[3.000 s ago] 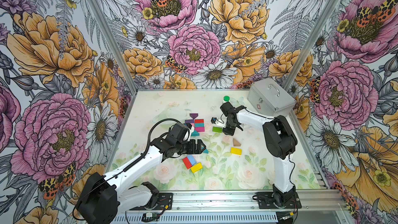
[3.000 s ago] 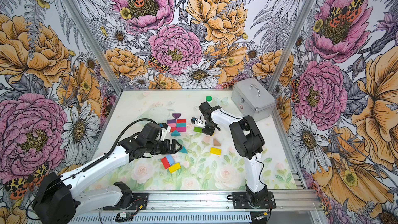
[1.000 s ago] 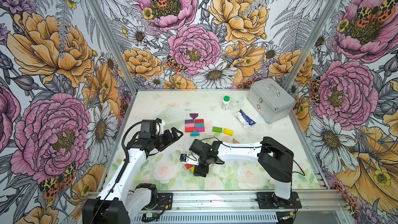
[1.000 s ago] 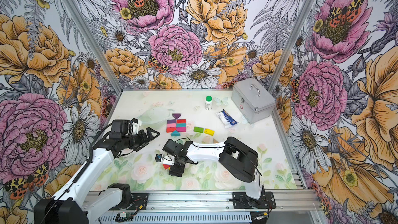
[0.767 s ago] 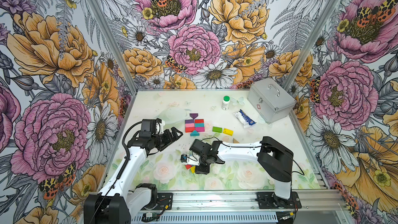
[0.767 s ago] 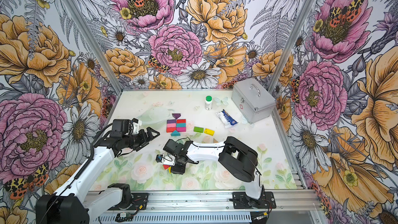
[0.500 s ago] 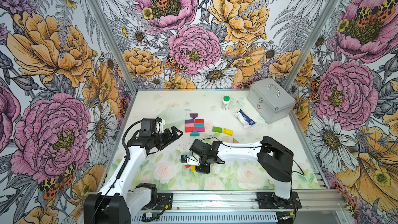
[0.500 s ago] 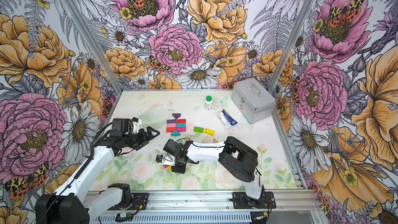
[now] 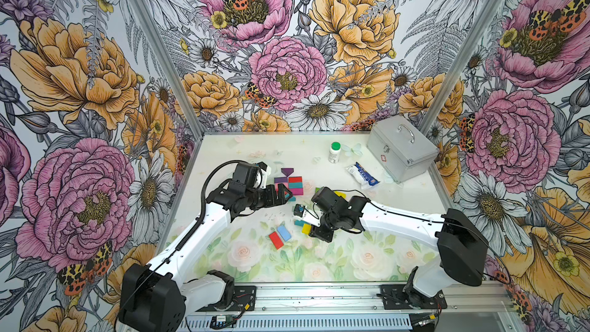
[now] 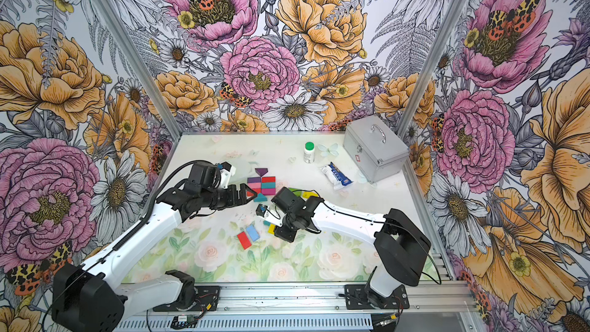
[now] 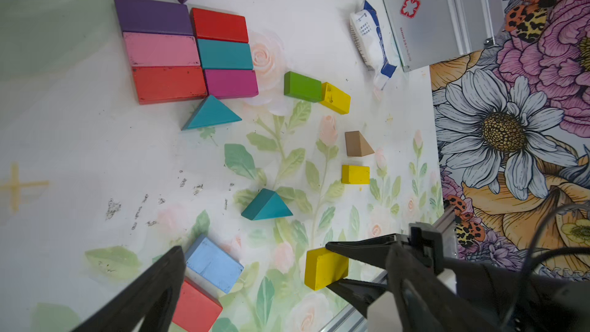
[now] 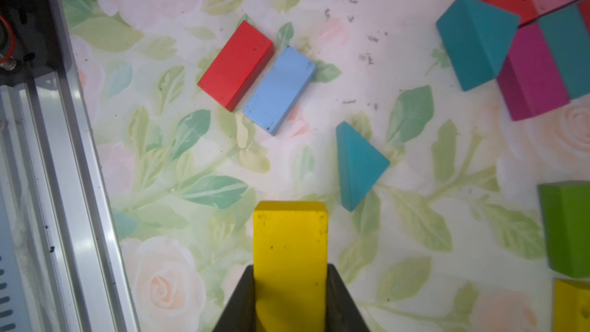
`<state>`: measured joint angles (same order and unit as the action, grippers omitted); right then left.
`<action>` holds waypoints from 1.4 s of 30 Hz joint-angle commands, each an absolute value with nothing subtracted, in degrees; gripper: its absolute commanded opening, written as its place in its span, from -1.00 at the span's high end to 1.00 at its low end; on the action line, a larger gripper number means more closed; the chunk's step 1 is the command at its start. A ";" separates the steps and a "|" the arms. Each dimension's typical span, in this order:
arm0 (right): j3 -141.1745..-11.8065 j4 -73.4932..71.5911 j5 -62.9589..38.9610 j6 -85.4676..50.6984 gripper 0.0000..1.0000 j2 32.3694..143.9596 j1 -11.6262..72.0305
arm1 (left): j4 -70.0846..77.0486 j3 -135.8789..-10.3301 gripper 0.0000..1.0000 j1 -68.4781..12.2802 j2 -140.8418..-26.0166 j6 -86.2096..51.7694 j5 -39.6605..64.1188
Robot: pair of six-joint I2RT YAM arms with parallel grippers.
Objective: Assemble a piece of candy with building blocks
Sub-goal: Pick up the building block from the center of the board, then place the building block at the center of the board.
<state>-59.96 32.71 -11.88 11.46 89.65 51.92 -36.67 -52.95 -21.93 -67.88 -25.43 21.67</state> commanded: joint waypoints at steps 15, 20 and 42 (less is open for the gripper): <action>-66.28 40.87 2.62 13.88 0.57 99.78 36.27 | -35.03 -53.09 -0.97 -30.54 -69.61 -17.80 16.66; -68.25 40.96 3.08 17.27 0.57 102.61 35.08 | -33.19 -50.92 -0.97 -30.62 -68.24 -17.83 18.37; -71.28 42.01 -0.32 22.46 0.28 107.78 33.31 | -32.70 -48.91 -0.97 -30.72 -63.49 -19.59 19.33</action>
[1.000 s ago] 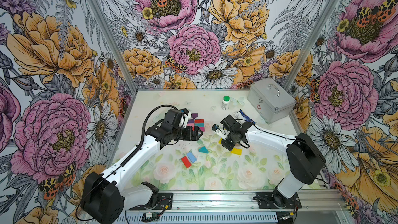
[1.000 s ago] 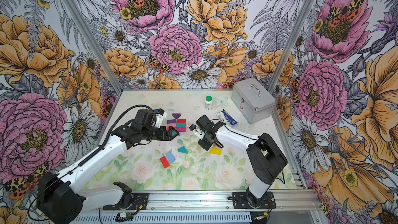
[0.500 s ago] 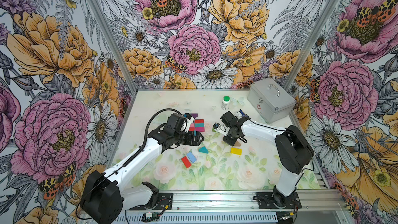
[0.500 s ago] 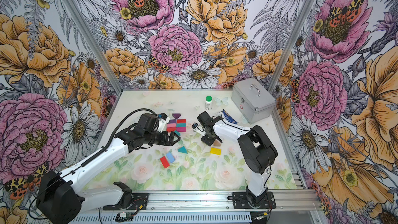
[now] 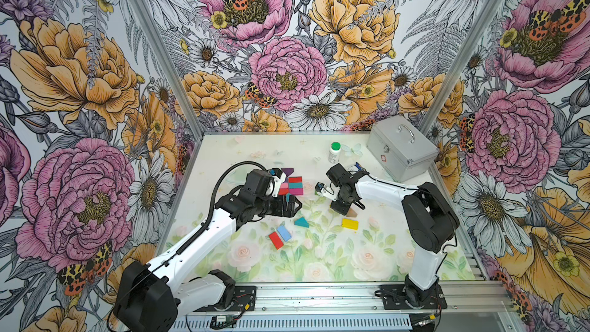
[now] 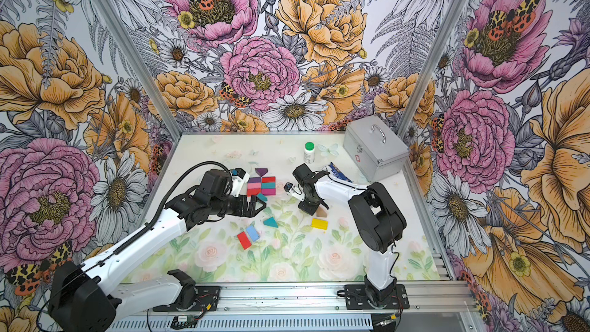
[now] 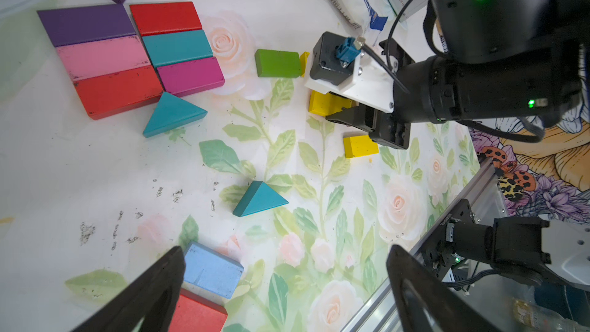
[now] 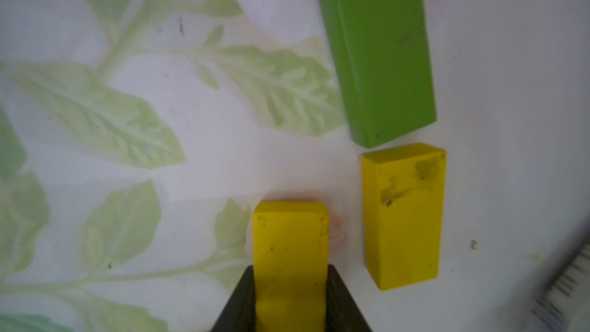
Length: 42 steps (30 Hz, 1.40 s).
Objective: Assemble a piece of candy with building blocks
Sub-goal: Place the building block at the center of the board, then pick up the building block from the center of the board.
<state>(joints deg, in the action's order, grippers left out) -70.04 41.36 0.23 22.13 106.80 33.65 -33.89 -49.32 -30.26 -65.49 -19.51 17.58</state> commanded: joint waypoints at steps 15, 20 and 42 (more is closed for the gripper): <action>-68.25 47.90 -1.13 17.56 0.00 95.59 33.13 | -32.81 -48.12 -0.97 -30.66 -60.08 -20.28 20.72; -68.54 51.81 -4.22 15.99 -0.03 93.52 33.30 | -32.83 -47.61 -0.97 -29.88 -60.84 -20.65 22.97; -63.43 53.72 -2.03 14.15 0.00 99.10 37.09 | -32.44 -47.16 -0.97 -26.46 -61.25 -20.19 27.05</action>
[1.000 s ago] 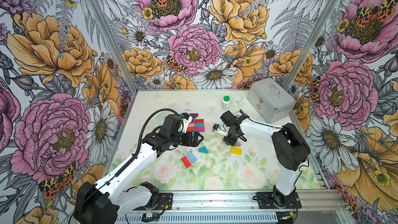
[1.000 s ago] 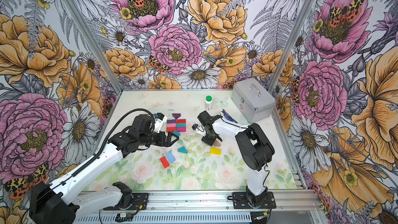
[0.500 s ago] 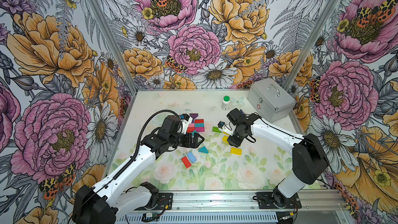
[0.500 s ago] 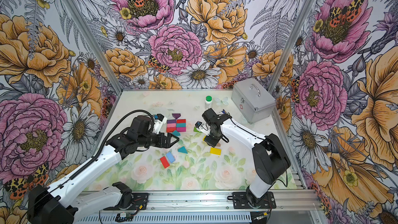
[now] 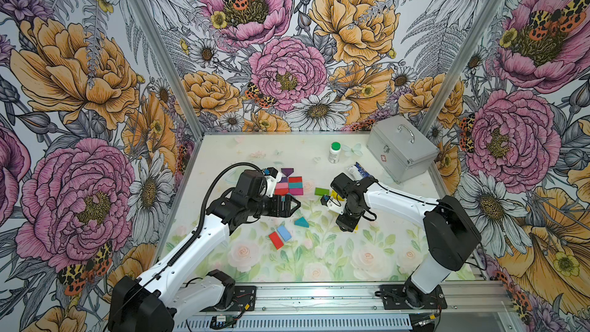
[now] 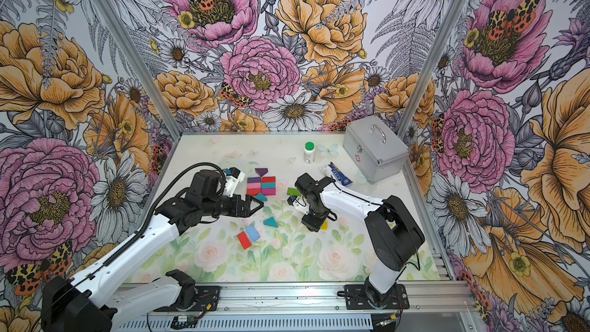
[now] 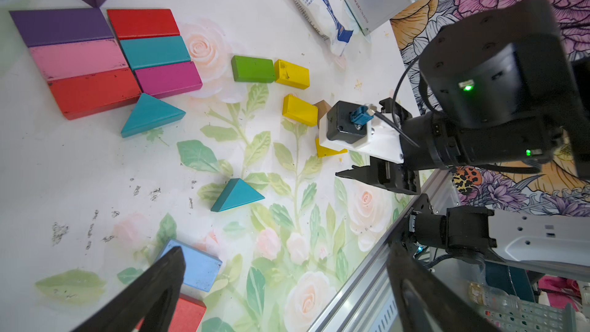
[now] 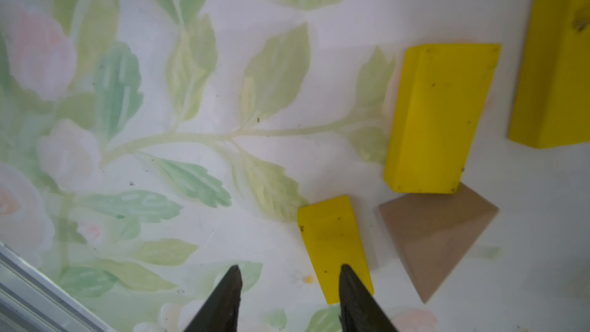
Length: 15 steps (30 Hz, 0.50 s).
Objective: Assemble a piece of candy with building blocks
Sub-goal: Pick up the building block from the center of the board.
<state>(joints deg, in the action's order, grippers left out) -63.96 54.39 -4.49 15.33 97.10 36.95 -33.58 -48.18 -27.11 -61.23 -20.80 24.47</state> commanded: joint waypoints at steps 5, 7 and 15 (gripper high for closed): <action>-62.43 51.89 2.59 13.91 0.03 100.55 37.02 | -32.34 -46.91 -0.97 -26.03 -60.74 -19.87 27.37; -61.97 51.15 3.66 14.00 0.03 99.96 36.79 | -32.39 -46.85 -0.97 -25.37 -60.53 -19.82 27.50; -61.95 49.83 4.86 15.07 -0.01 100.48 34.85 | -32.17 -47.02 -0.97 -23.99 -61.14 -19.89 28.41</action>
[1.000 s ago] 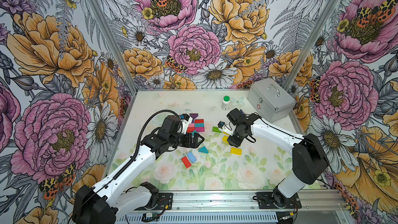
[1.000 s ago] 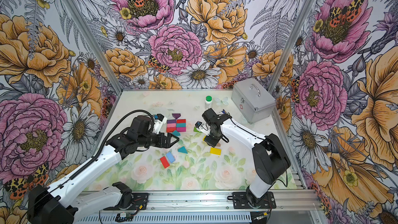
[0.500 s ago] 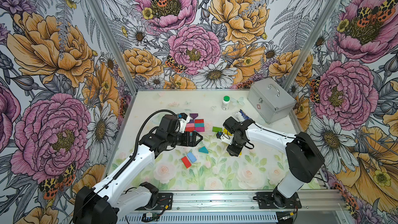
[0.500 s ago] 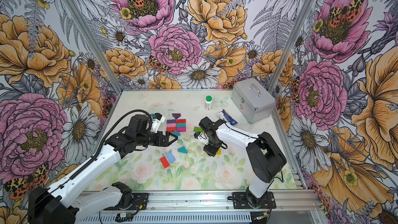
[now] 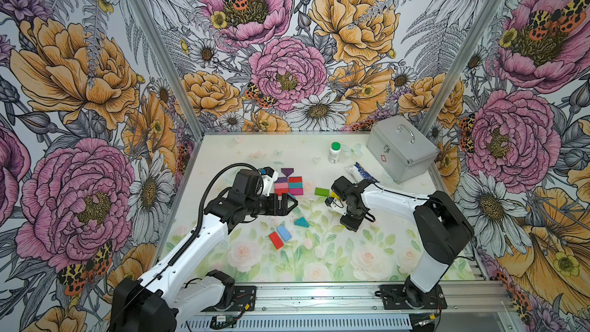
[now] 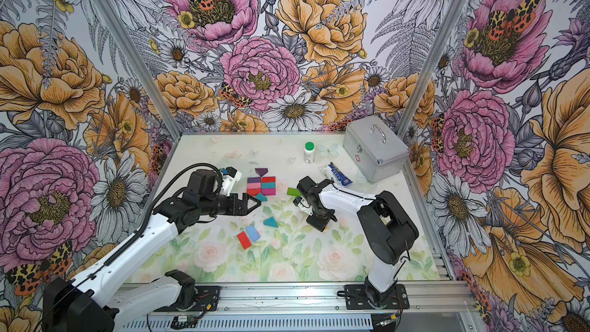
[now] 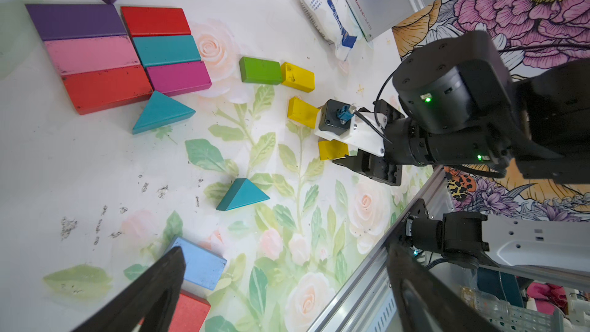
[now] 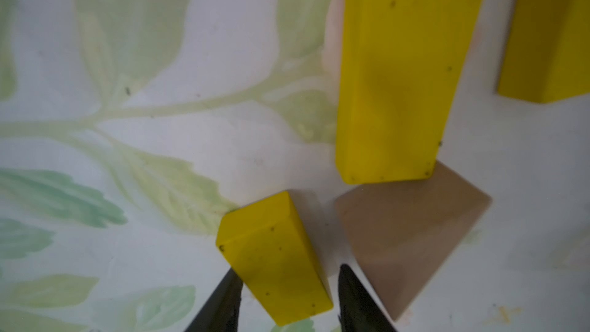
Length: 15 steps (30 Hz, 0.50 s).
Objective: Assemble a piece of candy with building blocks
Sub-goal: Pick up the building block from the center of the board.
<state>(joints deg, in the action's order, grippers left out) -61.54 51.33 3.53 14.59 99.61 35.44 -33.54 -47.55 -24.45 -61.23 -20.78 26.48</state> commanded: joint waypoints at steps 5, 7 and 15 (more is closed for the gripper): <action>-62.16 49.83 2.33 15.39 0.04 102.39 34.80 | -32.17 -46.69 -0.97 -23.94 -60.35 -20.25 28.02; -62.21 49.83 0.25 15.29 0.20 102.52 34.97 | -32.18 -46.42 -0.97 -23.74 -60.19 -20.30 27.87; -63.24 49.75 -2.04 14.50 0.69 101.93 38.86 | -32.34 -46.02 -0.97 -22.42 -58.60 -21.05 28.36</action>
<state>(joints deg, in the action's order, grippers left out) -62.17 50.87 1.23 14.98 101.43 37.26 -33.34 -46.98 -23.20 -60.88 -20.84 26.68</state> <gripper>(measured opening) 0.297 0.985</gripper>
